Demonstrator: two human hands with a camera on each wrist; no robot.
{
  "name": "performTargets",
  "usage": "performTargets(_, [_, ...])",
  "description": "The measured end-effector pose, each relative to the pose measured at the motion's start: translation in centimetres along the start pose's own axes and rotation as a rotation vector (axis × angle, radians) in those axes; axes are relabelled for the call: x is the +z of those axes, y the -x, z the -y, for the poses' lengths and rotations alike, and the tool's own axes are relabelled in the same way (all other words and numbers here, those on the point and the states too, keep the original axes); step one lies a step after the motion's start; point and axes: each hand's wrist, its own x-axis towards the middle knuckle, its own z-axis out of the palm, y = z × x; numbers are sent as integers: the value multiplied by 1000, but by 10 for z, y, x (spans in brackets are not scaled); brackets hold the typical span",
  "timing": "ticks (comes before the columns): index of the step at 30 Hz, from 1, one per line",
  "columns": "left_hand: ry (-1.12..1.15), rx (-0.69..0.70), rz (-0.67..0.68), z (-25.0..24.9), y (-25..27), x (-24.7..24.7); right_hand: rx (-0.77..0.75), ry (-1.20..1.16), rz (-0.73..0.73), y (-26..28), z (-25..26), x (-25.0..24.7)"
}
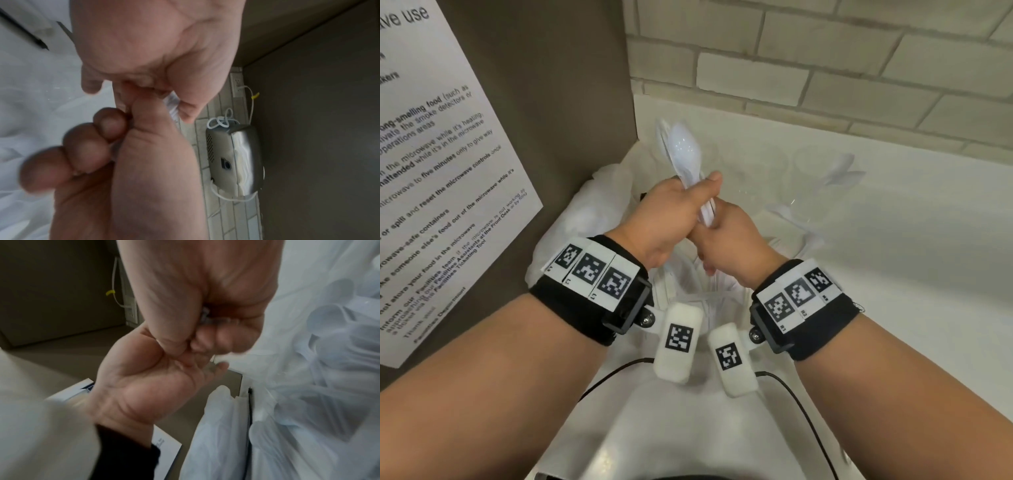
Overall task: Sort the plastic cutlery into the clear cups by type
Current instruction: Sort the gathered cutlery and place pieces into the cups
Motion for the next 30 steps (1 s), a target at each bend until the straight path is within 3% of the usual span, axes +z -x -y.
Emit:
performTargets(4, [228,20,-114,1,-5,-14,82,6,50,-1,-1,-21])
performTargets(6, [364,5,0,4,-1,-22,87,-148,-52,-6,3,-37])
performTargets(10, [609,-155,385,11,7,-26,63,-377,-215,-22,17,-53])
performTargets(16, [689,-175,500,13,4,-24,125,-429,24,-30,20,-48])
performTargets(20, [636,-176,484,13,3,-22,127,-395,-3,-30,19,-37])
performTargets(25, [483,-178,262,14,1,-17,155,-411,-95,-38,22,-34])
performTargets(30, [349,-163,204,17,1,-16,187,-423,-196,-42,23,-35])
